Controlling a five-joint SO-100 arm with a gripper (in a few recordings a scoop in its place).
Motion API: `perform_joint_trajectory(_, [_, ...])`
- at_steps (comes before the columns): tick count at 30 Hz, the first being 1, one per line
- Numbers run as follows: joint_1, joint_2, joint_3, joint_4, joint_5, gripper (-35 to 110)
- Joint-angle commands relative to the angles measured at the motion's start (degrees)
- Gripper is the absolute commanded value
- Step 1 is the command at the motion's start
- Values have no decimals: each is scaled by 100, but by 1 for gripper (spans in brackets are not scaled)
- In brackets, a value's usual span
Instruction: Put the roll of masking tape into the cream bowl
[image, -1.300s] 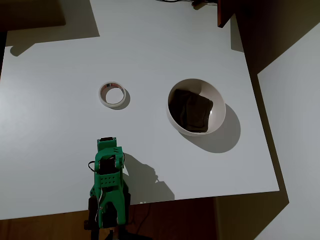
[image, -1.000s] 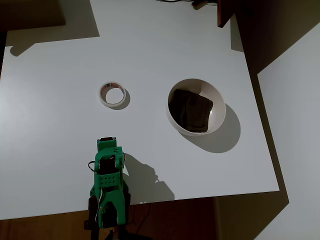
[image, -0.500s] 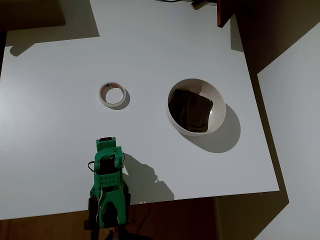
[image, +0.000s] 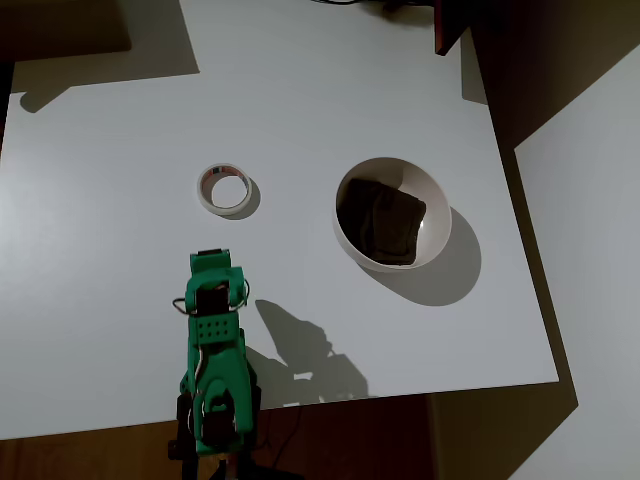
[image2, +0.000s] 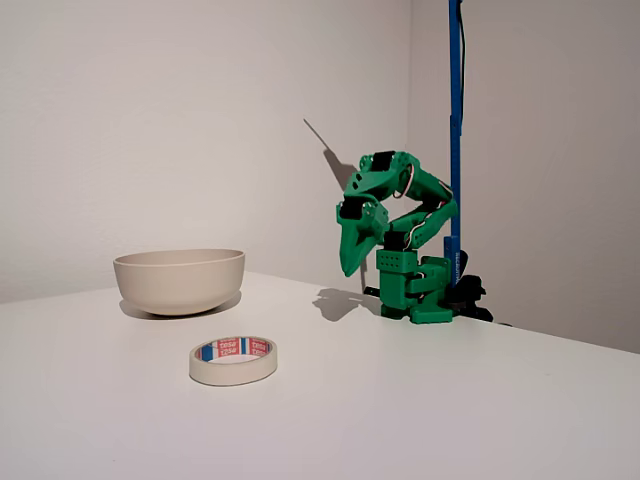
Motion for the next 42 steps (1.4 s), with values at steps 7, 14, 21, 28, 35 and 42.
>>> perform_joint_trajectory(7, [185,-4570,-3683,712,185,-8])
perform_joint_trajectory(14, [378,-6961,-5994,1160,53,-8])
perform_joint_trajectory(21, [967,-8429,-8139,1696,-308,-8])
perform_joint_trajectory(28, [1028,-8684,-8279,1521,-360,6])
perform_joint_trajectory(35, [633,-8868,-8350,1591,-141,15])
perform_joint_trajectory(42, [501,-9114,-8402,1538,-79,14])
